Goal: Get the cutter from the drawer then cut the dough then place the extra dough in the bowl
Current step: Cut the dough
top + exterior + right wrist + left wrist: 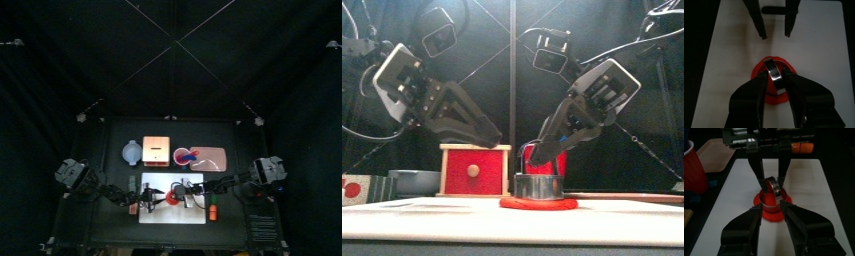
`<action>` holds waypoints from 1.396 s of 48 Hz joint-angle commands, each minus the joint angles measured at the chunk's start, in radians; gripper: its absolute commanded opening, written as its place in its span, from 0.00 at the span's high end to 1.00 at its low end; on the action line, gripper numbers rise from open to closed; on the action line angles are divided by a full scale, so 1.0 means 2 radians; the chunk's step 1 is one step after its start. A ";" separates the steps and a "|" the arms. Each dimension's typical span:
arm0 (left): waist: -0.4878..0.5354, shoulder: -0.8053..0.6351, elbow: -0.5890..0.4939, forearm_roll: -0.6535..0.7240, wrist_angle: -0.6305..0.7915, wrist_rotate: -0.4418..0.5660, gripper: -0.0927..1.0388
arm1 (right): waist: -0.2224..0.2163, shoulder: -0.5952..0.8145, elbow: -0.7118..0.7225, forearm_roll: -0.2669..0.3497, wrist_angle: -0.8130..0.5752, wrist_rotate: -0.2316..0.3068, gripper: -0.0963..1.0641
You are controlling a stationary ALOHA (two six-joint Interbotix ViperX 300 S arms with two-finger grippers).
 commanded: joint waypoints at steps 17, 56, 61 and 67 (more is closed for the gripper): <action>0.000 0.052 -0.039 -0.003 -0.002 -0.001 0.41 | 0.000 -0.021 -0.074 -0.092 0.132 0.005 0.32; 0.002 0.094 -0.054 -0.023 0.023 -0.001 0.41 | 0.008 -0.016 -0.094 -0.130 0.176 0.003 0.34; 0.001 0.095 -0.054 -0.029 0.031 -0.001 0.41 | 0.008 -0.017 -0.095 -0.131 0.182 0.002 0.34; 0.002 0.096 -0.053 -0.030 0.032 -0.001 0.41 | 0.008 -0.016 -0.096 -0.131 0.184 -0.001 0.35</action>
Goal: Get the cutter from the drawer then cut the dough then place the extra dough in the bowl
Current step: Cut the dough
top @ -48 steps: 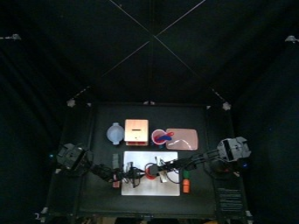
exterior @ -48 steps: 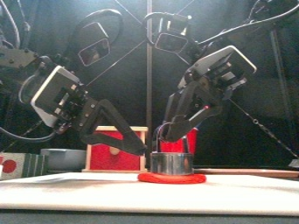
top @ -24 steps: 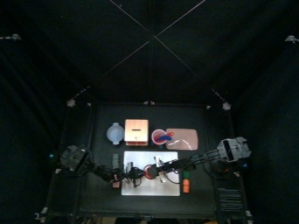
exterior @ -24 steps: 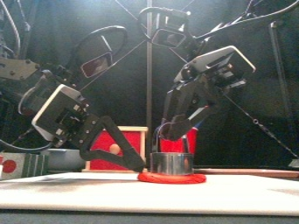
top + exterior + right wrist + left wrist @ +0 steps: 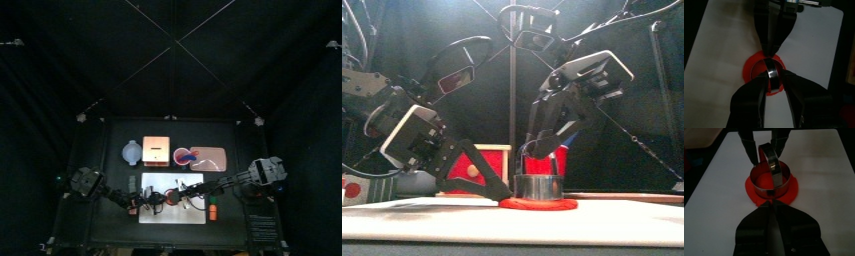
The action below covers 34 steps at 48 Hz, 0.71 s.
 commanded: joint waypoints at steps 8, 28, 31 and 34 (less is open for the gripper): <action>0.001 -0.002 -0.002 -0.002 0.006 0.000 0.41 | -0.002 -0.015 -0.013 0.000 -0.001 -0.002 0.38; 0.002 -0.002 -0.001 -0.006 0.006 0.000 0.41 | -0.001 -0.026 -0.019 -0.001 0.000 -0.002 0.54; 0.002 -0.001 0.000 -0.009 0.006 0.000 0.41 | -0.002 -0.038 -0.020 -0.001 0.003 -0.003 0.55; 0.002 -0.001 0.000 -0.012 0.006 -0.001 0.41 | -0.003 -0.053 -0.020 -0.008 0.010 -0.002 0.55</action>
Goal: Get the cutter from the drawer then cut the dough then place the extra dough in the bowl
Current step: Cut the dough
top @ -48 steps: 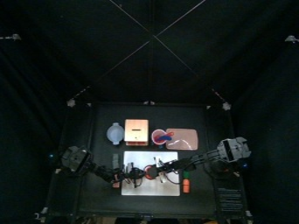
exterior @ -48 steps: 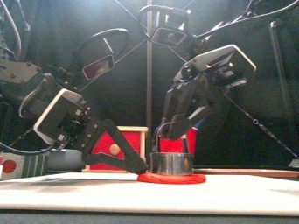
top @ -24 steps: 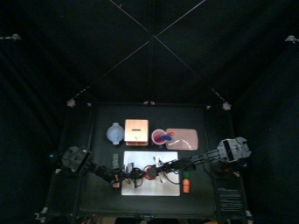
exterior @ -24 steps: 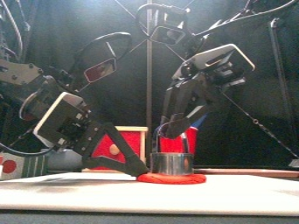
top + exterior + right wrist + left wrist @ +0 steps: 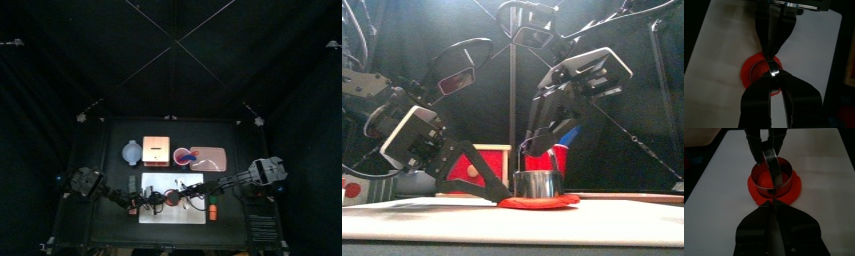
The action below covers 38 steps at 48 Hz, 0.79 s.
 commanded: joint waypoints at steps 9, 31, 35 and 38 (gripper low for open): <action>0.002 -0.002 0.002 -0.010 0.005 -0.001 0.41 | -0.004 -0.102 -0.002 -0.047 0.037 0.008 0.55; 0.012 -0.033 0.005 -0.008 0.005 0.007 0.41 | -0.048 -0.162 0.130 -0.062 0.051 0.010 0.55; 0.018 -0.047 0.007 -0.001 0.005 0.010 0.41 | -0.058 -0.160 0.146 -0.060 0.035 0.011 0.54; 0.021 -0.058 0.009 0.006 0.005 0.016 0.41 | -0.064 -0.160 0.155 -0.059 0.021 0.011 0.54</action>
